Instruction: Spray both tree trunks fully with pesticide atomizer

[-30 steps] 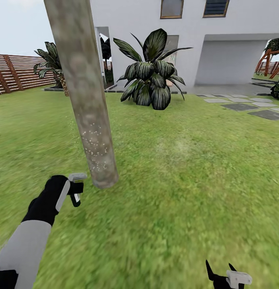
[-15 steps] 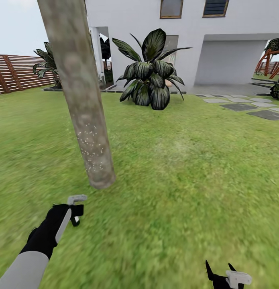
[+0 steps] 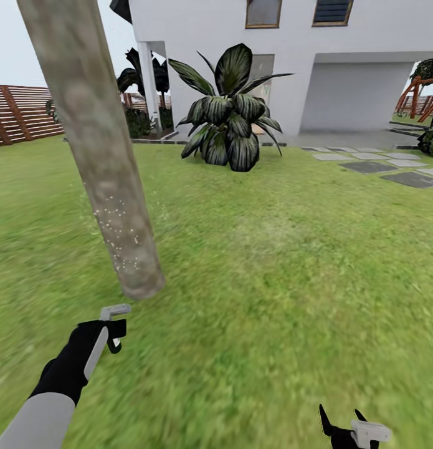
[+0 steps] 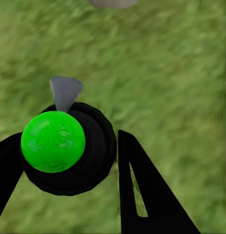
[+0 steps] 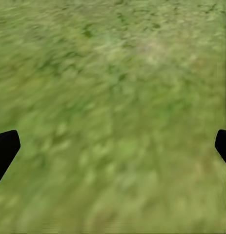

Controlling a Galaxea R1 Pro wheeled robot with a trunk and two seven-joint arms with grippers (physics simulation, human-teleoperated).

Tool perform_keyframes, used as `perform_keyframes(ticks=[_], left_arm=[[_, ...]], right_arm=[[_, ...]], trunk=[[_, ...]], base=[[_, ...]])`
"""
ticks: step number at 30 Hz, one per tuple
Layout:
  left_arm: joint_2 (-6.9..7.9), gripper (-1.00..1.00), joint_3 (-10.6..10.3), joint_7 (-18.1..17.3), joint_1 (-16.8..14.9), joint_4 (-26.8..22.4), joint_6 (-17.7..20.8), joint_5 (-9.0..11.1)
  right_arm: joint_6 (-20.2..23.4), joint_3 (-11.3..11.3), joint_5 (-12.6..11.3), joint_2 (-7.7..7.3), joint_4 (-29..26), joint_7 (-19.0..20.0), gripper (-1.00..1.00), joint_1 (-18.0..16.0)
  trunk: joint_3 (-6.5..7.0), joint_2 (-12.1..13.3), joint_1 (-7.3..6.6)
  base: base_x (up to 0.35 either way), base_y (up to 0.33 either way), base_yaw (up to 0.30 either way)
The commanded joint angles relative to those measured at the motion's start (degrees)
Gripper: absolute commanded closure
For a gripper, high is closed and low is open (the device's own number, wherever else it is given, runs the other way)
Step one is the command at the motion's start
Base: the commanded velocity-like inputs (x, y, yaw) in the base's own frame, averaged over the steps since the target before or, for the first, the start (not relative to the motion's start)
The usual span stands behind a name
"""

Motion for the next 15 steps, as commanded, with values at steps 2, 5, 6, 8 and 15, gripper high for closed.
perform_keyframes(ticks=[2, 5, 6, 8, 15], left_arm=[[-0.22, 1.00, 0.00, 0.03, 0.00, 0.07, -0.01, -0.06], [-0.40, 1.00, -0.06, 0.03, 0.00, 0.13, -0.02, -0.03], [-0.43, 1.00, -0.10, 0.03, 0.00, 0.14, -0.02, -0.02], [-0.39, 1.00, -0.08, 0.03, 0.00, 0.17, -0.13, -0.21], [-0.37, 1.00, 0.00, 0.02, 0.00, 0.18, -0.28, -0.26]], right_arm=[[-0.05, 0.01, -0.04, 0.00, 0.00, 0.00, -1.00, 0.00], [-0.08, -0.04, -0.08, 0.00, 0.00, -0.07, -1.00, 0.00], [-0.08, -0.01, -0.08, 0.00, 0.00, -0.08, -1.00, 0.00], [-0.08, 0.01, -0.09, 0.04, 0.00, -0.07, -1.00, 0.00], [-0.08, 0.02, -0.03, 0.00, 0.00, -0.07, -1.00, 0.00]], trunk=[[0.00, 0.00, 0.00], [0.00, 0.00, 0.00], [0.00, 0.00, 0.00], [0.00, 0.00, 0.00], [0.00, 0.00, 0.00]], base=[[0.108, -0.270, 0.000], [0.097, -0.270, 0.046], [0.095, -0.270, 0.177], [0.115, -0.270, 0.249], [0.157, -0.256, 0.276]])
